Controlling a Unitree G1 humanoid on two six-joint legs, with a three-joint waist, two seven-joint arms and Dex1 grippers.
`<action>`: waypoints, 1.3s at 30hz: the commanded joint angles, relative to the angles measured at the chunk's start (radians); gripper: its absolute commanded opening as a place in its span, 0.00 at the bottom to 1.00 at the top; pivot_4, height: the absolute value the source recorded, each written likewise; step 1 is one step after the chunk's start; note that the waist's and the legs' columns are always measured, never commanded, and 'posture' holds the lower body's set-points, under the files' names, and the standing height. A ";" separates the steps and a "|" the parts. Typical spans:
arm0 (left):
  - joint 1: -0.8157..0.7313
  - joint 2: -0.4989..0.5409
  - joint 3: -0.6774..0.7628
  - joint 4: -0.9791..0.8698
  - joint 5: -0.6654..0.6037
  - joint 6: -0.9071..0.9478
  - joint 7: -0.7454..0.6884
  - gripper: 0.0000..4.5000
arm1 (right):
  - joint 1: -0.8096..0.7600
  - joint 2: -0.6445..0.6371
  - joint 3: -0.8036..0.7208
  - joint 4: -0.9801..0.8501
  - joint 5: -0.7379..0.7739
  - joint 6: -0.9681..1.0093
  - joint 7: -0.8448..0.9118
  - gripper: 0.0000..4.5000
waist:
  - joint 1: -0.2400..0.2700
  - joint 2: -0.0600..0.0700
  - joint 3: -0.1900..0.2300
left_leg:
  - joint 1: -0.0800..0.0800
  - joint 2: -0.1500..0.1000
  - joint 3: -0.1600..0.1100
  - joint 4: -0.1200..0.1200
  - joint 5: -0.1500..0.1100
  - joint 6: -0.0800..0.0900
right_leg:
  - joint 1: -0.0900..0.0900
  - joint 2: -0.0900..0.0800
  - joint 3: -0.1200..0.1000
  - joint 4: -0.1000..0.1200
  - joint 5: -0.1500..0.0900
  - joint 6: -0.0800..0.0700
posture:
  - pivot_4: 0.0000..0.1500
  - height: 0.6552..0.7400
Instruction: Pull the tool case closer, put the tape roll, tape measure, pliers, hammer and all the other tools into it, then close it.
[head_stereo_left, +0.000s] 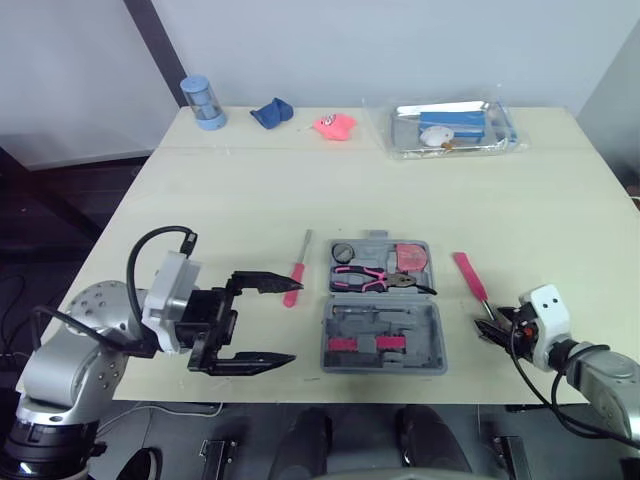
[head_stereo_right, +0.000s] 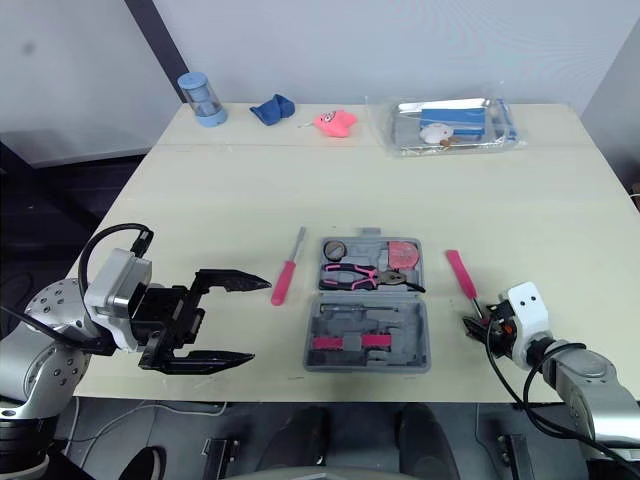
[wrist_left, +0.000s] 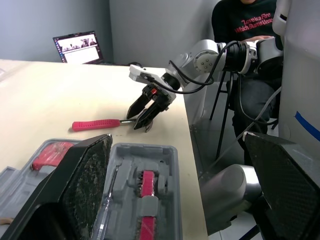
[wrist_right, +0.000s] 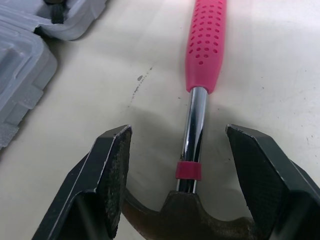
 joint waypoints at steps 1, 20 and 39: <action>-0.014 0.010 0.016 -0.015 -0.011 -0.006 -0.006 1.00 | 0.013 0.020 -0.032 0.013 0.019 0.033 -0.037 0.35 | 0.001 0.000 0.000 | 0.000 0.000 0.000 0.000 0.000 0.000 | 0.000 0.000 0.000 0.000 0.000 0.000 | 1.00 1.00; -0.020 0.010 0.051 0.015 -0.007 0.011 0.035 1.00 | 0.033 -0.049 -0.080 -0.027 0.038 -0.136 0.041 0.02 | 0.002 -0.007 -0.004 | 0.001 0.000 0.000 0.000 0.000 0.000 | 0.001 0.000 0.000 0.000 0.000 0.000 | 1.00 1.00; 0.025 0.034 0.035 0.122 0.115 -0.111 -0.070 1.00 | -0.412 -0.429 0.365 -0.352 0.115 0.260 0.341 0.02 | -0.001 -0.005 -0.003 | 0.000 0.001 -0.001 0.000 0.000 0.000 | 0.000 0.000 -0.001 -0.001 0.000 0.000 | 1.00 1.00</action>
